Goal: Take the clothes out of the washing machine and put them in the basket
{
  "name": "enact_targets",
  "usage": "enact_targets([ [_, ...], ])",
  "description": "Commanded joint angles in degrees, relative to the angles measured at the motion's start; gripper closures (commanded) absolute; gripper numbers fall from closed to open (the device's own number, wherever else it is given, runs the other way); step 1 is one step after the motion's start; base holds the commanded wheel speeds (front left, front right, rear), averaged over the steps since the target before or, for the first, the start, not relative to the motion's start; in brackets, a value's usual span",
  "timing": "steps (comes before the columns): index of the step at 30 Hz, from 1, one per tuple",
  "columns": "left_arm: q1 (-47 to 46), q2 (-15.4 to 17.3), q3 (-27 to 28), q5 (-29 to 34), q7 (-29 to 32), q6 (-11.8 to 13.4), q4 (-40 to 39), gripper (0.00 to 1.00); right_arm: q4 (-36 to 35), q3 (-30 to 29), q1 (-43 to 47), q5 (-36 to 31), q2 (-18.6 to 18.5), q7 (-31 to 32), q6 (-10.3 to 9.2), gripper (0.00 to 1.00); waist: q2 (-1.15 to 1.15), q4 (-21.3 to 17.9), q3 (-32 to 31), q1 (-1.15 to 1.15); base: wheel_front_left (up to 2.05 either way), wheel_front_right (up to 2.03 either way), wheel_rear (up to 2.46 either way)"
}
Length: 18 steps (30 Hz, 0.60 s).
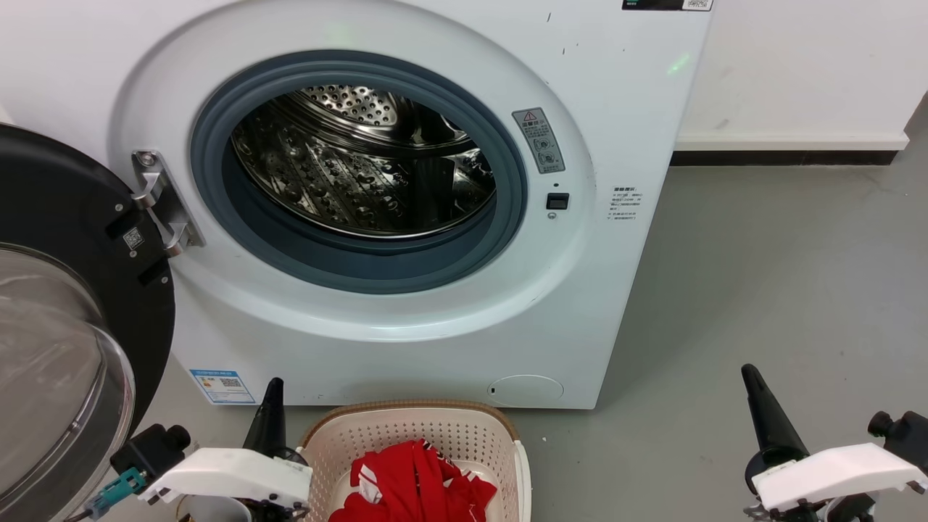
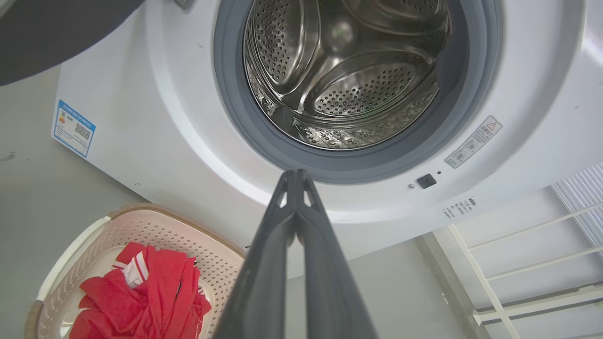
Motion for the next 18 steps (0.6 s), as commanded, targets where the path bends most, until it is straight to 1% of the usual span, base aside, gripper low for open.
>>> enact_targets([
  [1, -1.83, 0.11, 0.59, -1.81, 0.41, -0.41, -0.5, 1.0, -0.19, -0.23, -1.6, 1.89, -0.49, 0.11, 0.0, 1.0, 0.0, -0.03, 0.02, 0.0, 0.0, 0.0, 0.0],
  [18, -2.73, -0.18, 2.54, -13.54, 3.2, -2.06, 0.03, 1.0, 1.65, -1.04, -3.31, 13.57, -0.53, 1.1, 0.0, 1.0, 0.0, -0.37, 0.28, 0.0, 0.0, 0.0, 0.0],
])
